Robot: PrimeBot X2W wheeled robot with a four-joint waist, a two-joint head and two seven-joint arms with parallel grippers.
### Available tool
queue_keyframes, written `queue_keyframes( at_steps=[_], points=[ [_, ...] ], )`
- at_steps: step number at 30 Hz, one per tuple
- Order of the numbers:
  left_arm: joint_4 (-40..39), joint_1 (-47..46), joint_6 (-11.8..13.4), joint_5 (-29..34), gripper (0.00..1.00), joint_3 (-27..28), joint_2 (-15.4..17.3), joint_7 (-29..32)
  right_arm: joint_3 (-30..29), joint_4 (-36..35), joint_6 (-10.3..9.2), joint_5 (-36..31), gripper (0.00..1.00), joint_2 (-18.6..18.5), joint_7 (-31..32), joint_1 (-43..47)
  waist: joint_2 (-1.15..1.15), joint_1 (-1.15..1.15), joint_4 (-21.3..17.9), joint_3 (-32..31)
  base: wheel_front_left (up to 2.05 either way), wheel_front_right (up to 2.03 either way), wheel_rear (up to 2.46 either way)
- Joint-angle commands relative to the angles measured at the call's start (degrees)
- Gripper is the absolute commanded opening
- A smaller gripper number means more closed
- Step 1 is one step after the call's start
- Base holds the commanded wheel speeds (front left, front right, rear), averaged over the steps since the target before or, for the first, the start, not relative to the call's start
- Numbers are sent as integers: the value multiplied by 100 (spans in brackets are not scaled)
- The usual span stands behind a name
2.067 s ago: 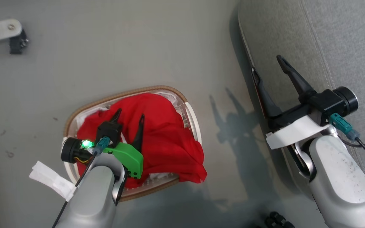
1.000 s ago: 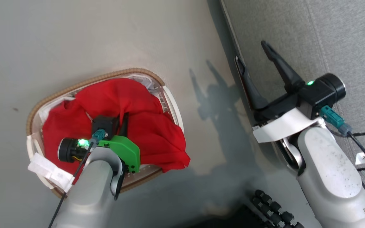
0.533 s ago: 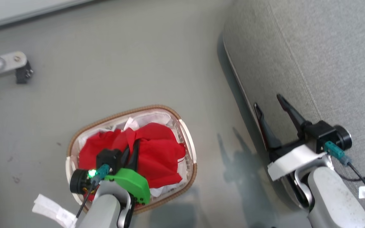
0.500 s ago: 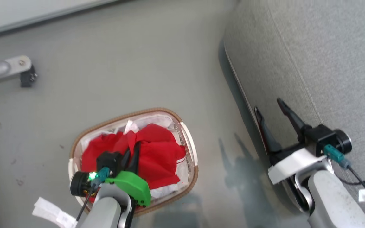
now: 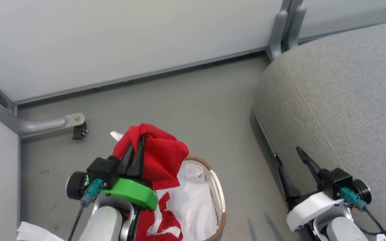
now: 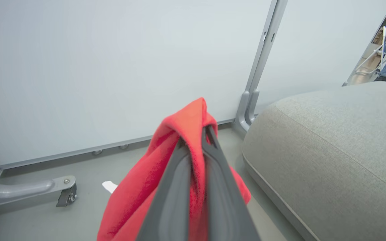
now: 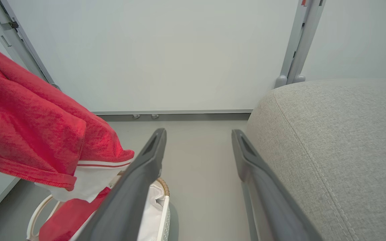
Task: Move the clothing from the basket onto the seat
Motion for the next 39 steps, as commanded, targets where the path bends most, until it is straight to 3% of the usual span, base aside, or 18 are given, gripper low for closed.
queue_keyframes(
  at_steps=[1, 15, 19, 23, 31, 39],
  points=[
    [-142, -65, -33, 27, 0, 60, 20, -6, 39, 54, -6, -25, 100, -9, -14, 148, 0, 0, 224, -525, 0, 0, 0],
    [-965, -414, -104, 74, 0, 161, 20, -6, 323, 472, -6, 44, 100, -54, -14, 350, 0, 0, 291, -709, 0, 0, 0],
    [-985, -427, -100, -50, 0, -3, 20, -6, 844, 495, -6, 65, 100, -160, -14, 256, 0, 0, 422, -696, 0, 0, 0],
    [-1018, -421, -48, -310, 0, -150, 20, -6, 1768, 580, -7, 247, 100, -323, -14, -85, 0, 0, 550, -680, 0, 0, 0],
    [-961, -472, -65, -460, 0, -594, 19, -6, 3151, 506, -6, 518, 100, -321, -13, -1478, 0, 0, 988, -614, 0, 0, 0],
    [-1023, -562, -74, -740, 0, -1150, 20, -6, 3163, 962, -7, 430, 100, -44, -14, -2176, 0, 0, 1401, -537, 0, 0, 0]
  ],
)
